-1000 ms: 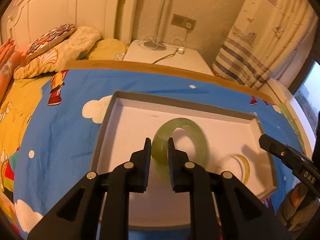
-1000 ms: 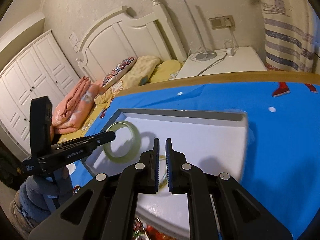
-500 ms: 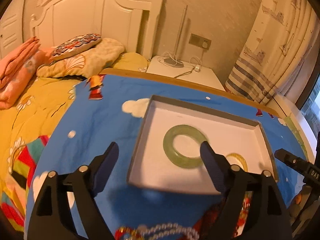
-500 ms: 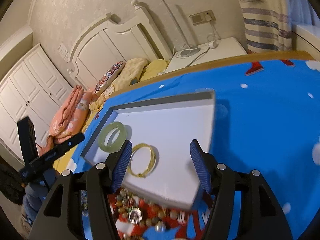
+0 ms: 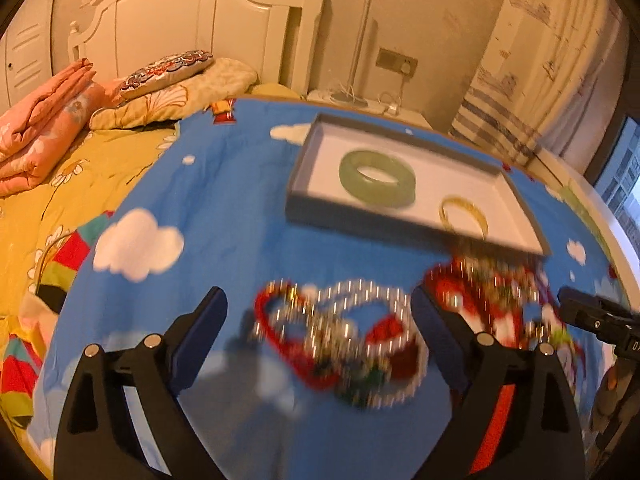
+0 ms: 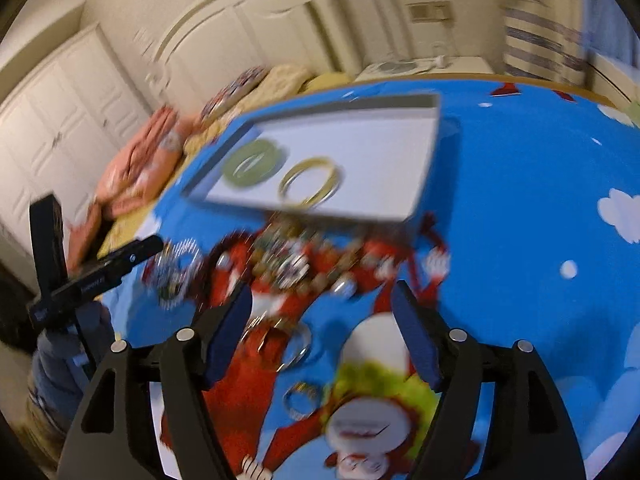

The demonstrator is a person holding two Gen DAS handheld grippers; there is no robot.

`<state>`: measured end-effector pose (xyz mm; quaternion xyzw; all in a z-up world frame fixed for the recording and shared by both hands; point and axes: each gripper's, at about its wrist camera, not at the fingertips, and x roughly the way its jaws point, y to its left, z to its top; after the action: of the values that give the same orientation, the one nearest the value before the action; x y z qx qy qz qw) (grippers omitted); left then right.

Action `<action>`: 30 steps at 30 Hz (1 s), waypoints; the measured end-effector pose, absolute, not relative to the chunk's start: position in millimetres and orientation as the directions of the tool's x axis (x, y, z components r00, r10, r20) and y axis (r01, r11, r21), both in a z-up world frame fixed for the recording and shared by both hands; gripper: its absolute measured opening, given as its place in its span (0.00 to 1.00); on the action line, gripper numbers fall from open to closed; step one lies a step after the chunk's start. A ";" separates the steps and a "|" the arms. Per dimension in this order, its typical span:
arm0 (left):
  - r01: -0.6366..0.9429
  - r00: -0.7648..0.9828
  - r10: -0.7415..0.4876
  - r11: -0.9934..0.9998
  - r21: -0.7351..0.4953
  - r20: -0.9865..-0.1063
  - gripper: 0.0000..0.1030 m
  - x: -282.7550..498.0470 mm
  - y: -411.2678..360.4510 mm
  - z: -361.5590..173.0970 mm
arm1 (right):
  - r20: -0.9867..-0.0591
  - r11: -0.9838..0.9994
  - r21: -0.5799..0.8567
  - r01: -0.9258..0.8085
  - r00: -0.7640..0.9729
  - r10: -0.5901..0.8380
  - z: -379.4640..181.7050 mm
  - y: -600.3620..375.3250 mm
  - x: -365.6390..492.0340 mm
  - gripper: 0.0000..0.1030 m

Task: Organize jewelry
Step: 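Move both tools back over the jewelry pile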

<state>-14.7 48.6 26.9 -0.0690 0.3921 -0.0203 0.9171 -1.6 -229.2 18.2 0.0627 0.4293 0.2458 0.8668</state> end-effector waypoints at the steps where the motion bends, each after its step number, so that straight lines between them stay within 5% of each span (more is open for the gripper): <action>1: -0.010 0.688 -0.093 0.990 -0.137 -0.720 0.90 -22.3 49.3 24.8 | -0.721 0.865 0.298 -0.404 0.498 0.481 16.9 -221.0 -6.5 0.74; 15: 0.116 0.649 -0.155 0.988 -0.105 -0.745 0.92 -35.9 27.8 17.1 | -0.783 0.871 0.129 -0.473 0.491 0.382 -1.4 -184.5 -10.6 0.74; 20: 0.175 0.639 -0.145 0.984 -0.041 -0.756 0.92 -25.7 10.1 19.8 | -0.781 0.869 0.076 -0.489 0.513 0.356 -3.4 -178.3 -13.9 0.60; 23: 0.202 0.633 -0.148 0.979 -0.022 -0.760 0.92 -16.7 2.7 21.5 | -0.780 0.872 0.027 -0.489 0.535 0.324 -2.9 -178.7 -15.8 0.39; 30: 0.258 0.606 -0.218 0.964 -0.071 -0.765 0.92 11.5 -10.0 26.0 | -0.749 0.879 0.133 -0.459 0.534 0.392 0.1 -201.1 -10.9 0.38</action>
<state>11.5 -10.0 26.0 0.0233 0.4234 -0.1329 0.8958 -10.9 -201.1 0.1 -0.0399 0.4171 0.2430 0.8749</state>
